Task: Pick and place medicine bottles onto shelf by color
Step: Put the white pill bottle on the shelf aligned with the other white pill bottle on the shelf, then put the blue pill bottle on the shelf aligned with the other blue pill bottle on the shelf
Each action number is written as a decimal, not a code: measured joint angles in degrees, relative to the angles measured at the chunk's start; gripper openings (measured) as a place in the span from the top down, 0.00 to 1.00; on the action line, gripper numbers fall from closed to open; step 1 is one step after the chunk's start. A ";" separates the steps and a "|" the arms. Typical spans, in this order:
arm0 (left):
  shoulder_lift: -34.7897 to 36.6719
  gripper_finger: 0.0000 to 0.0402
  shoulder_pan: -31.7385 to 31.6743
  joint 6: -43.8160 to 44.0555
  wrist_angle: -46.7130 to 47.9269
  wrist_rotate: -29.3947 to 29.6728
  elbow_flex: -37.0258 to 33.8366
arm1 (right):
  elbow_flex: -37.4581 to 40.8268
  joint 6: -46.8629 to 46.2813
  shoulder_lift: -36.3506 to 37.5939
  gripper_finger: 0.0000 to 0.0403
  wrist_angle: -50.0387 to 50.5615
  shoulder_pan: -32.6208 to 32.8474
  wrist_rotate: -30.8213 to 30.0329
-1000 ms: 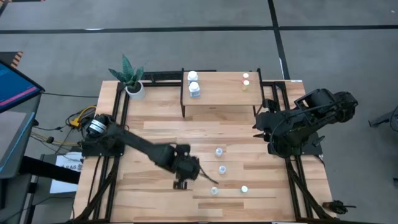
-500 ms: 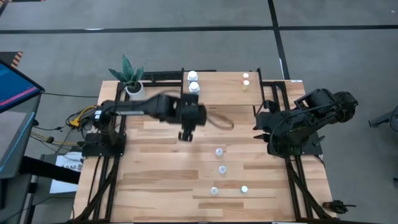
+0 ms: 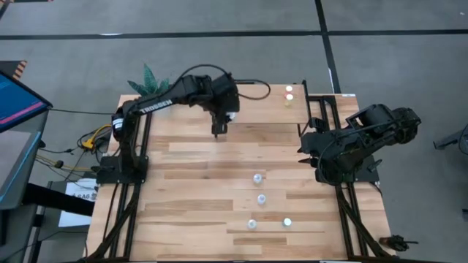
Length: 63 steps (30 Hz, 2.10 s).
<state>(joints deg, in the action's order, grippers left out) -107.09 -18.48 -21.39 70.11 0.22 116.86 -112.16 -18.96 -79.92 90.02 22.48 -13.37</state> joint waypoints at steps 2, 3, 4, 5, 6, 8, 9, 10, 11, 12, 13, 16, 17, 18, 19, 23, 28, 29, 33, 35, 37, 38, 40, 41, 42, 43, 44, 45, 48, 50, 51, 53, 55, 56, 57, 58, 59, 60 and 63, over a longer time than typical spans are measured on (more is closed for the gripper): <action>-0.55 0.65 -0.98 -0.01 -0.56 -1.65 -0.19 | 0.00 0.00 0.00 0.59 -0.02 0.00 0.00; -0.86 0.64 -1.53 -0.08 -0.28 -2.47 -0.33 | 0.00 0.00 0.02 0.59 -0.02 0.00 0.00; -1.12 0.64 -2.01 -0.20 0.11 -2.97 -0.63 | 0.00 0.00 0.05 0.59 0.00 0.00 0.00; -1.61 0.64 -2.17 -0.56 -0.22 -2.89 -0.82 | 0.00 0.02 0.09 0.59 0.00 -0.02 0.00; -2.06 0.65 -2.21 -1.26 -1.22 -2.87 -0.83 | 0.00 0.16 0.13 0.59 -0.01 -0.15 0.00; -3.12 0.66 -2.76 -2.18 -0.88 -2.13 -0.90 | 0.00 0.86 0.13 0.59 0.02 -0.17 0.00; -3.73 0.66 -2.85 -2.34 -0.80 -1.49 -0.94 | 0.00 1.06 0.13 0.59 -0.02 -0.17 0.00; -4.20 0.66 -2.88 -2.67 -1.19 -0.67 -0.94 | 0.00 1.11 0.13 0.59 -0.02 -0.17 0.00; -4.62 0.66 -3.03 -3.26 -1.14 0.03 -0.94 | 0.00 1.09 0.12 0.59 -0.01 -0.17 0.00; -4.72 0.65 -3.25 -3.74 -0.48 0.69 -0.95 | 0.00 1.18 0.12 0.59 -0.01 -0.17 0.00; -4.74 0.64 -3.46 -4.18 0.00 1.24 -0.96 | 0.00 1.53 0.13 0.59 -0.01 -0.17 0.00; -4.77 0.62 -3.91 -4.39 -1.03 1.54 -0.92 | 0.00 2.93 0.13 0.59 -0.02 -0.17 0.00; -4.91 0.62 -4.13 -4.39 -0.74 1.55 -0.92 | 0.00 2.97 0.13 0.59 -0.02 -0.17 0.00; -4.98 0.62 -4.34 -4.39 -0.51 1.56 -0.92 | 0.00 2.97 0.13 0.59 0.00 -0.17 0.00; -5.01 0.63 -4.57 -4.43 -0.50 1.56 -0.92 | 0.00 2.99 0.13 0.59 0.00 -0.17 0.00; -5.53 0.64 -5.25 -5.80 -1.30 2.00 -0.88 | 0.00 2.97 0.13 0.59 -0.02 -0.17 -0.02; -5.57 0.58 -5.26 -5.59 -2.81 3.12 -0.92 | 0.00 2.97 0.13 0.59 0.00 -0.17 -0.02; -5.57 0.57 -5.14 -5.51 -2.86 3.58 -0.92 | 0.00 2.96 0.13 0.59 0.00 -0.17 -0.02; -5.57 0.52 -4.98 -5.12 -3.56 3.75 -0.92 | 0.00 2.97 0.13 0.59 0.00 -0.17 -0.04; -5.57 0.51 -4.98 -5.15 -3.68 3.75 -0.92 | 0.00 2.97 0.13 0.59 0.00 -0.17 -0.04; -5.57 0.50 -4.98 -4.81 -4.20 3.83 -0.92 | 0.00 2.97 0.13 0.59 -0.01 -0.17 -0.04; -5.57 0.49 -4.98 -4.41 -4.26 3.92 -0.92 | 0.00 2.96 0.13 0.59 0.00 -0.17 -0.04; -5.57 0.49 -4.98 -4.28 -4.13 4.08 -0.92 | 0.00 2.95 0.13 0.59 0.00 -0.17 -0.05; -5.57 0.49 -4.98 -4.32 -4.09 4.33 -0.92 | 0.00 2.95 0.13 0.59 0.00 -0.17 -0.05; -5.57 0.49 -4.98 -4.48 -4.10 4.63 -0.92 | 0.00 2.95 0.13 0.59 0.00 -0.17 -0.06; -5.57 0.49 -4.89 -4.79 -4.11 4.83 -0.92 | 0.00 2.95 0.13 0.59 0.00 -0.17 -0.07; -5.57 0.49 -4.78 -5.15 -4.11 5.11 -0.92 | 0.00 2.95 0.13 0.59 0.00 -0.17 -0.07; -5.57 0.49 -4.66 -5.57 -4.11 5.45 -0.92 | 0.00 2.95 0.13 0.59 0.00 -0.17 -0.07; -5.57 0.49 -4.06 -6.16 -3.71 6.66 -0.31 | 0.00 2.95 0.13 0.59 -0.02 -0.17 -0.07; -5.53 0.49 -3.64 -6.44 -3.75 6.94 0.66 | 0.00 2.95 0.13 0.59 -0.02 -0.17 -0.09; -5.49 0.49 -3.41 -6.61 -3.80 6.98 1.05 | 0.00 2.95 0.13 0.59 -0.01 -0.17 -0.09; -5.49 0.49 -2.83 -6.87 -3.58 7.63 1.87 | 0.00 2.95 0.13 0.59 0.00 -0.17 -0.09; -5.51 0.49 -2.32 -7.03 -3.37 9.35 3.29 | 0.00 2.95 0.13 0.59 0.00 -0.17 -0.09; -5.51 0.49 -2.06 -7.44 -3.52 10.44 4.14 | 0.00 2.95 0.13 0.59 0.00 -0.17 -0.09; -5.51 0.49 -1.79 -7.94 -3.56 11.40 4.95 | 0.00 2.94 0.13 0.59 -0.01 -0.17 -0.10; -5.51 0.49 -1.61 -8.26 -3.61 12.34 5.68 | 0.00 2.94 0.13 0.59 -0.01 -0.17 -0.11; -5.51 0.49 -1.43 -8.56 -3.59 13.00 6.45 | 0.00 2.95 0.13 0.59 0.00 -0.17 -0.11; -5.51 0.49 -1.31 -8.82 -3.52 13.59 7.30 | 0.00 2.93 0.13 0.59 0.00 -0.17 -0.11; -5.51 0.49 -0.76 -8.07 -3.60 14.19 9.80 | 0.00 2.93 0.13 0.59 -0.01 -0.17 -0.12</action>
<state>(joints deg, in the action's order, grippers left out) -112.60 -19.24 -29.46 66.51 14.41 126.66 -112.16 -16.03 -79.79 90.01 22.31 -13.48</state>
